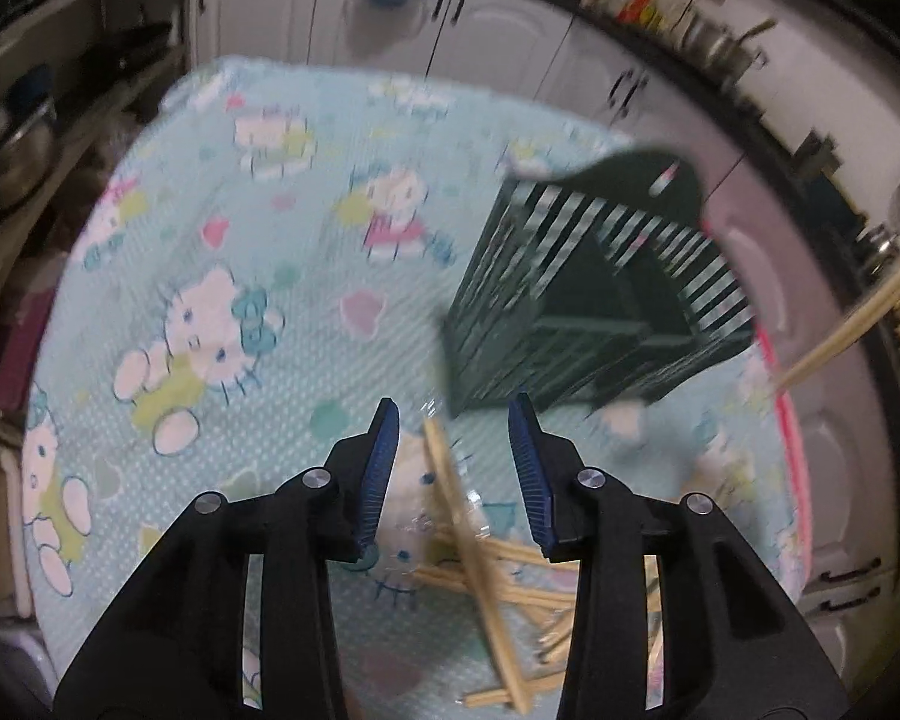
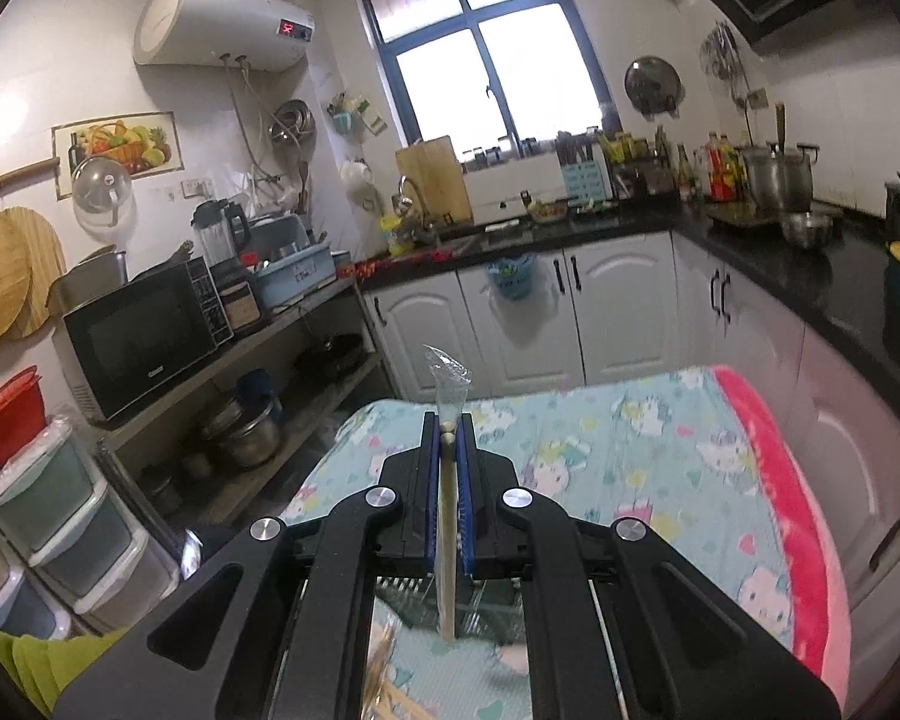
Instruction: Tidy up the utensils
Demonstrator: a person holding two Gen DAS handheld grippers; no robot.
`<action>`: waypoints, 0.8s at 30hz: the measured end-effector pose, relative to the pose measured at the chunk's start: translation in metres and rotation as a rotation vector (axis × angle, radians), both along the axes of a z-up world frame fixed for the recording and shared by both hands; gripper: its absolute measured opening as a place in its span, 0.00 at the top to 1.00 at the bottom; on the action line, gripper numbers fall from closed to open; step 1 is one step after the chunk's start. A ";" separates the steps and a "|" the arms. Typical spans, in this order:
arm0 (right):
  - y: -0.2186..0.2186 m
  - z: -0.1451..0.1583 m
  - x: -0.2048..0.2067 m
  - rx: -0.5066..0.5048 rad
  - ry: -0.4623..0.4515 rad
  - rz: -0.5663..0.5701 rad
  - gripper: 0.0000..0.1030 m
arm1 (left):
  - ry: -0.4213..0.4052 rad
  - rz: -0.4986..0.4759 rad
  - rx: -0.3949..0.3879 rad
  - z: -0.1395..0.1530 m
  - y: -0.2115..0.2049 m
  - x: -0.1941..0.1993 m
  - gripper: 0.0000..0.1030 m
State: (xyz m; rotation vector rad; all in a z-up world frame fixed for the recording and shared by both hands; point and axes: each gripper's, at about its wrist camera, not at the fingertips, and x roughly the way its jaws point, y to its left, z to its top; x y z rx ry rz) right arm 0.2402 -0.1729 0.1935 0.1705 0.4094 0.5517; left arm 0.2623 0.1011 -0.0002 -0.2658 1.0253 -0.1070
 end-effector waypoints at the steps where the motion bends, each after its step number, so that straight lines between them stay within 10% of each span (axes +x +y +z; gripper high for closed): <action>1: 0.002 0.002 0.002 -0.005 -0.011 -0.001 0.94 | 0.021 -0.003 0.001 -0.007 -0.001 0.003 0.70; 11: 0.021 -0.001 0.021 -0.109 -0.113 -0.027 0.94 | 0.123 -0.033 0.026 -0.055 -0.009 0.022 0.70; 24: 0.033 -0.040 0.048 -0.157 -0.089 -0.036 0.94 | 0.119 -0.003 -0.040 -0.063 0.018 0.028 0.98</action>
